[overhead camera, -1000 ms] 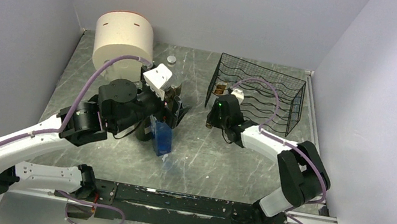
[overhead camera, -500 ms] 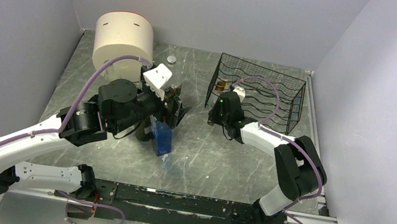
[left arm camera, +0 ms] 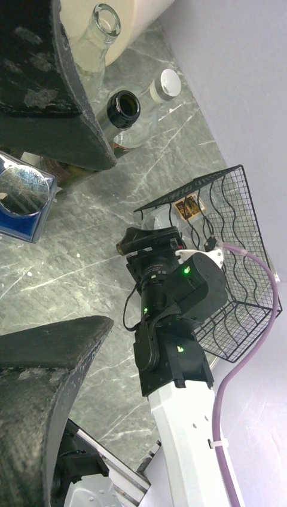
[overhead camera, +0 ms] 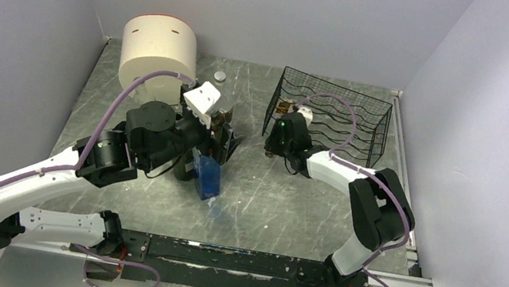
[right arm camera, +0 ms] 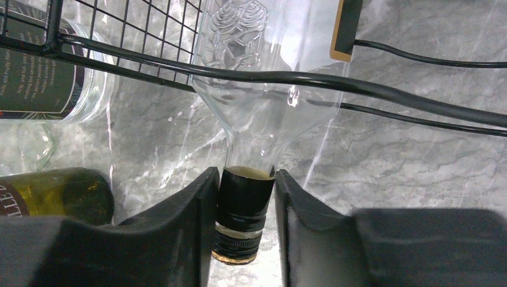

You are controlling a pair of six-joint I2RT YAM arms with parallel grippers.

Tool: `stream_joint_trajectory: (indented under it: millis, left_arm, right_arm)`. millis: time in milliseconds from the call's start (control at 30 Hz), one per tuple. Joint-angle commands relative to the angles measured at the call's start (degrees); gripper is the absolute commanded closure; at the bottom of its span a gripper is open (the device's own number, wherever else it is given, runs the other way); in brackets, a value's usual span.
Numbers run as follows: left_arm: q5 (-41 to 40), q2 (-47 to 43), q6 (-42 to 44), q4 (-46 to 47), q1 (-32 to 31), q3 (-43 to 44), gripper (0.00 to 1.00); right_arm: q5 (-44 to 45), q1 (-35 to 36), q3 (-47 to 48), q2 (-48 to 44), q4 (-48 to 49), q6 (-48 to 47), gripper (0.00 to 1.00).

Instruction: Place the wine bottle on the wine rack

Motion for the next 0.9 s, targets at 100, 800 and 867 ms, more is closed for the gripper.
stream_joint_trajectory:
  millis: [100,800,867]
  left_arm:
    - [-0.22,-1.02,-0.53,0.34,-0.16,1.06,0.05]
    - [-6.09,-6.63,4.09,5.9,-0.14,3.07,0.06]
    - [-7.18,-7.44,4.24,6.28,-0.17,2.72,0.06]
  right_arm:
    - [-2.28,-0.2,-0.86,-12.06,-4.09,-1.95,0.27]
    - [-33.76,6.05,5.37,-35.93,-11.8,-19.85,0.29]
    - [-31.73,10.6,7.41,-35.07,-12.14,-22.65,0.28]
